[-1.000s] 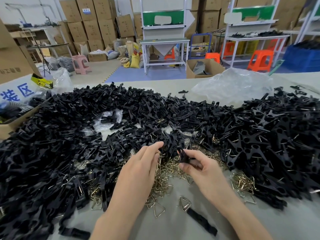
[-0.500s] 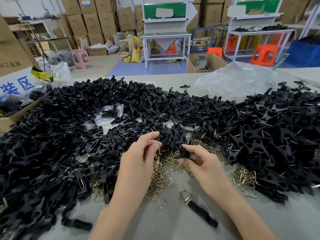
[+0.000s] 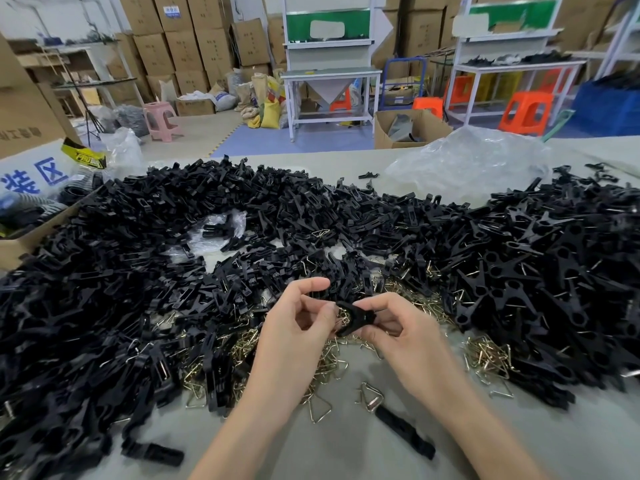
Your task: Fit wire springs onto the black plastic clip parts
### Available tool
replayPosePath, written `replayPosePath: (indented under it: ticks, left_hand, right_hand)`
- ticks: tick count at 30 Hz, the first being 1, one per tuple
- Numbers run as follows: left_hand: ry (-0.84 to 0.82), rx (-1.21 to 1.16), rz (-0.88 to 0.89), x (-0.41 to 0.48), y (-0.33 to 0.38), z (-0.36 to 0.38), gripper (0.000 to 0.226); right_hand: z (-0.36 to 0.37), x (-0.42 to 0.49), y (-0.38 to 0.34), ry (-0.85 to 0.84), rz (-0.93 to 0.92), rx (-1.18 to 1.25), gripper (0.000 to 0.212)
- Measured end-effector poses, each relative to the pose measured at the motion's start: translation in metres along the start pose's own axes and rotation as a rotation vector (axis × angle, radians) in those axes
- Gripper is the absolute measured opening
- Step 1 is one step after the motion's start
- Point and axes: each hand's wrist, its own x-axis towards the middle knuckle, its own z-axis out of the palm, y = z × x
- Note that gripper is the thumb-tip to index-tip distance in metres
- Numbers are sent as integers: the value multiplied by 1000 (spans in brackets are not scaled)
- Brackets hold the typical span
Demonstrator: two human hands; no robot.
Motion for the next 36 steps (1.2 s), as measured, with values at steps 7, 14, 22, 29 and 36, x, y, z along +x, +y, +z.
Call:
replayPosePath:
  ticks: [7, 14, 22, 29, 36]
  left_hand:
    - [7, -9, 28, 2, -2, -4, 27]
    - [-19, 31, 35, -2, 1, -1, 28]
    - [-241, -93, -78, 0, 3, -5, 22]
    - [-429, -282, -177, -2, 2, -1, 35]
    - [-511, -312, -291, -6, 4, -1, 44]
  right_hand:
    - [0, 1, 1, 4, 18, 34, 33]
    - [1, -1, -2, 12, -37, -55, 41]
    - [-2, -1, -12, -42, -20, 72, 44]
    - [-2, -6, -27, -83, -119, 101, 38]
    - [-1, -11, -29, -81, -171, -64, 45]
